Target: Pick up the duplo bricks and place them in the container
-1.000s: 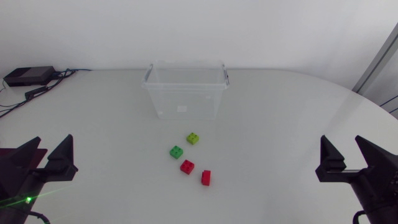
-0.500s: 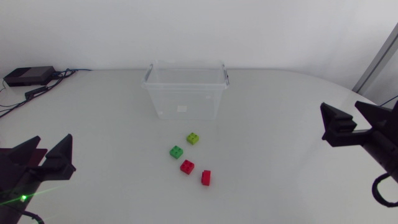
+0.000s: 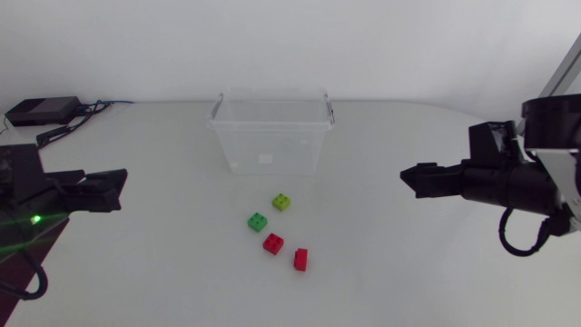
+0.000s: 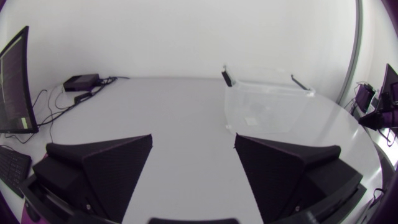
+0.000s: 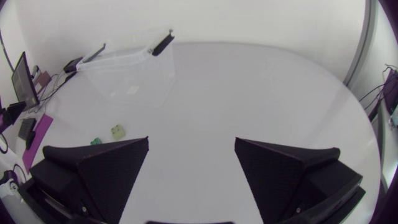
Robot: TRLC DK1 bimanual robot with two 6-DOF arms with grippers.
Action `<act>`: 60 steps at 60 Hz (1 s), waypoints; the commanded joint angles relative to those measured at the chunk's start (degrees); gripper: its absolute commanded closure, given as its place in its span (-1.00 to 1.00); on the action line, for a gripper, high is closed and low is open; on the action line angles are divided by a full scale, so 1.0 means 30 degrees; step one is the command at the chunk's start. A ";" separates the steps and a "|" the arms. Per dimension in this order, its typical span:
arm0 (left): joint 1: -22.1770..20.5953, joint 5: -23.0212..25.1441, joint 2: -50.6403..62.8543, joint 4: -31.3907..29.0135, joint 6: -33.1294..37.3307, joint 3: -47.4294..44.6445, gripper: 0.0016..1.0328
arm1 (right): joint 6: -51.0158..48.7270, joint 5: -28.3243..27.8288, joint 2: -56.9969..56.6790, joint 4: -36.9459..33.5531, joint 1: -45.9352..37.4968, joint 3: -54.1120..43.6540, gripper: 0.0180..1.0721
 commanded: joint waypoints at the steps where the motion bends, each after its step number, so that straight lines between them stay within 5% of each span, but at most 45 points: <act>1: 0.0017 0.0268 0.2912 -0.0661 -0.0351 0.1590 -0.77 | 0.0432 -0.1076 0.2454 -0.0802 -0.0350 0.1006 -0.91; 11: 0.0075 0.0795 0.7746 -0.1598 0.2462 0.4109 -0.66 | -0.0857 -0.2951 0.4974 -0.0568 -0.0262 0.0948 -0.91; 17: -0.0686 0.0795 1.0060 -0.2243 0.6329 0.5428 -0.66 | -0.2293 -0.1955 0.5150 -0.0597 0.1848 0.0538 -0.91; 26: -0.1858 0.0854 1.2844 -0.3942 0.8849 0.7215 -0.76 | -0.3143 -0.0812 0.4886 -0.1652 0.4983 0.0333 -0.91; 31: -0.2327 0.2201 1.4338 -0.5378 1.0519 0.8269 -0.82 | -0.3201 -0.0783 0.4476 -0.1652 0.6418 -0.0019 -0.91; 46: -0.3968 0.4838 1.5890 -0.4880 1.3302 0.8123 -0.82 | -0.4197 -0.0988 0.4066 -0.1447 0.8440 -0.0400 -0.91; 48: -0.4436 0.5629 1.6535 -0.4733 1.3946 0.8123 -0.82 | -0.6570 -0.0988 0.4066 -0.1740 0.8879 -0.0312 -0.90; 55: -0.5081 0.5981 1.6945 -0.3210 1.4444 0.7508 -0.82 | -0.8650 0.2498 0.5530 -0.1593 1.0666 -0.0107 -0.90; 60: -0.5286 0.6010 1.7004 -0.1891 1.4503 0.7185 -0.82 | -0.9295 0.1561 0.6029 -0.1095 1.0871 -0.0107 -0.91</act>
